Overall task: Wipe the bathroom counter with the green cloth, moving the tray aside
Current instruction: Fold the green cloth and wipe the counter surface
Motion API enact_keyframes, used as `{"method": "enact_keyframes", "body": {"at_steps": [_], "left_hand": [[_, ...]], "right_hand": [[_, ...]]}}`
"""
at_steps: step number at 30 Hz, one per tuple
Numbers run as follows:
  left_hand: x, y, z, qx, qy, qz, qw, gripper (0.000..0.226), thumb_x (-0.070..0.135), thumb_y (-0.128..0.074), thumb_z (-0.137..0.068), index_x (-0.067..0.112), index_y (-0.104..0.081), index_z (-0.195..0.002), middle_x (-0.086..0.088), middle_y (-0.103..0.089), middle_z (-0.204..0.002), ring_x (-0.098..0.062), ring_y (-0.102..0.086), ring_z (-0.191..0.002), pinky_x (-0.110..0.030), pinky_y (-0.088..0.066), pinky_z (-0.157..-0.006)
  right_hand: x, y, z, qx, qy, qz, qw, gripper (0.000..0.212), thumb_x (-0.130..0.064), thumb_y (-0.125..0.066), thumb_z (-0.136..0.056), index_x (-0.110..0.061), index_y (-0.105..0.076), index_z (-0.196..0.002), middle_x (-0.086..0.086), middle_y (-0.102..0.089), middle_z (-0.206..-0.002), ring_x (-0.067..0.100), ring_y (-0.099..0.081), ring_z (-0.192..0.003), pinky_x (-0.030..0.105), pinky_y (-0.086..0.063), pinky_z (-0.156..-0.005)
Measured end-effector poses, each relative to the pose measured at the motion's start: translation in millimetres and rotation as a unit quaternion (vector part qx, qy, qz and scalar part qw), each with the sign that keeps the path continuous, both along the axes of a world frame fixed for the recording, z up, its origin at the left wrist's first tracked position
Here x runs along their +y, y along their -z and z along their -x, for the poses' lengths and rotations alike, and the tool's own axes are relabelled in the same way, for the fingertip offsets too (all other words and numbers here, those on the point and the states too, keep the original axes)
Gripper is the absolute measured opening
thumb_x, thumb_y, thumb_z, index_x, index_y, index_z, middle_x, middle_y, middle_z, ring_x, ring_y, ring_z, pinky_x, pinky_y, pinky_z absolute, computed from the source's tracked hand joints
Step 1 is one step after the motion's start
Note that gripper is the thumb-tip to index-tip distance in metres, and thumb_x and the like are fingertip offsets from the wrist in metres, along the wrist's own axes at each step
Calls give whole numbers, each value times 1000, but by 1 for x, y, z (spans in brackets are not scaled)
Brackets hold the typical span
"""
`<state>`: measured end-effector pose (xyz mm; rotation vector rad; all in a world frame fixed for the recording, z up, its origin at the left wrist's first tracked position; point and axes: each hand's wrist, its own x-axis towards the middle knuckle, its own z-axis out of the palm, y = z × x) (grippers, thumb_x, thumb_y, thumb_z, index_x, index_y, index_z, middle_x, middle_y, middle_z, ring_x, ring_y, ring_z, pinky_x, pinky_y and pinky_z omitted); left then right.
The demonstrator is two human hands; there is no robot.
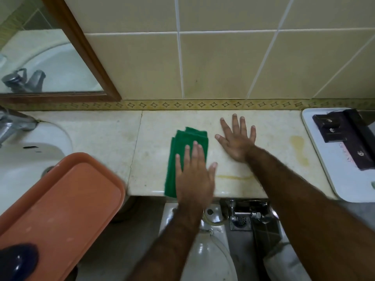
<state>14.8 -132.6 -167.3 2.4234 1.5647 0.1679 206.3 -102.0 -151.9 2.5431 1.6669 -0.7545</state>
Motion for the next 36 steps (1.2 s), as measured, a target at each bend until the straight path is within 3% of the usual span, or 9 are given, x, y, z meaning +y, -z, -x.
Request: {"method": "enact_keyframes", "body": {"at_steps": [4, 7, 9, 10, 12, 15, 21, 28, 36], "left_hand": [[-52, -11, -17, -33, 64, 51, 996, 72, 58, -7, -102, 18, -24, -160, 1, -15, -168, -21, -14, -157, -49, -12, -127], [-9, -33, -5, -174, 26, 82, 981, 61, 46, -19, -103, 18, -50, -147, 0, -50, -154, -17, -47, -141, -42, -35, -119], [34, -35, 19, -195, -43, 60, 978, 51, 34, -28, -106, 17, -47, -150, -3, -48, -155, -18, -42, -144, -40, -31, -121], [51, -30, 31, -155, -52, 45, 986, 49, 28, -29, -108, 15, -40, -154, -4, -41, -161, -20, -34, -150, -41, -26, -124], [71, -17, 48, -69, -35, 19, 997, 51, 25, -26, -109, 14, -29, -158, -4, -27, -167, -22, -21, -156, -44, -18, -127], [73, -3, 53, -26, -13, -6, 1000, 52, 28, -23, -108, 15, -28, -159, -4, -26, -167, -22, -21, -155, -45, -18, -127], [74, 0, 55, -10, 15, -38, 999, 51, 26, -28, -108, 11, -33, -157, -7, -32, -165, -25, -27, -154, -46, -19, -126], [78, 8, 55, -9, 13, -46, 999, 51, 29, -25, -109, 10, -33, -156, -8, -33, -164, -26, -27, -153, -46, -18, -125], [74, -1, 52, -18, 10, -29, 999, 64, 49, -19, -107, 12, -28, -158, -6, -28, -166, -25, -22, -155, -46, -16, -126]], "right_hand": [[1, -35, -16, 79, 19, 19, 996, 65, -52, -25, -109, -30, -7, -167, 6, 7, -175, 25, 6, -162, 52, 3, -129], [-24, -55, 16, 43, 98, -137, 985, 53, -25, -46, -107, -9, -39, -157, 18, -36, -163, 33, -38, -149, 40, -29, -123], [-52, -54, 70, 55, 130, -221, 965, 40, -14, -51, -101, -4, -56, -140, 16, -56, -142, 30, -57, -129, 31, -41, -108], [-64, -47, 97, 64, 117, -216, 967, 42, -19, -51, -102, -3, -55, -140, 15, -55, -143, 31, -55, -131, 32, -40, -110], [-78, -26, 141, 52, 86, -159, 982, 68, -44, -43, -105, -2, -33, -158, 17, -30, -167, 36, -26, -155, 44, -22, -128], [-81, -1, 156, -24, 77, -131, 988, 89, -65, -26, -102, -5, -7, -164, 16, 1, -174, 31, 1, -161, 51, -3, -130], [-87, 7, 66, -58, 97, -132, 985, 86, -65, -19, -102, -9, 0, -164, 13, 4, -174, 29, 6, -161, 50, -5, -131], [-88, 2, -67, -123, 141, -125, 974, 84, -61, -25, -103, -6, -8, -165, 15, -6, -174, 29, -3, -161, 48, -9, -131], [-134, 5, -35, -138, 216, -131, 958, 81, -56, -25, -105, -2, -16, -163, 19, -19, -171, 33, -14, -160, 50, -16, -130]]}}
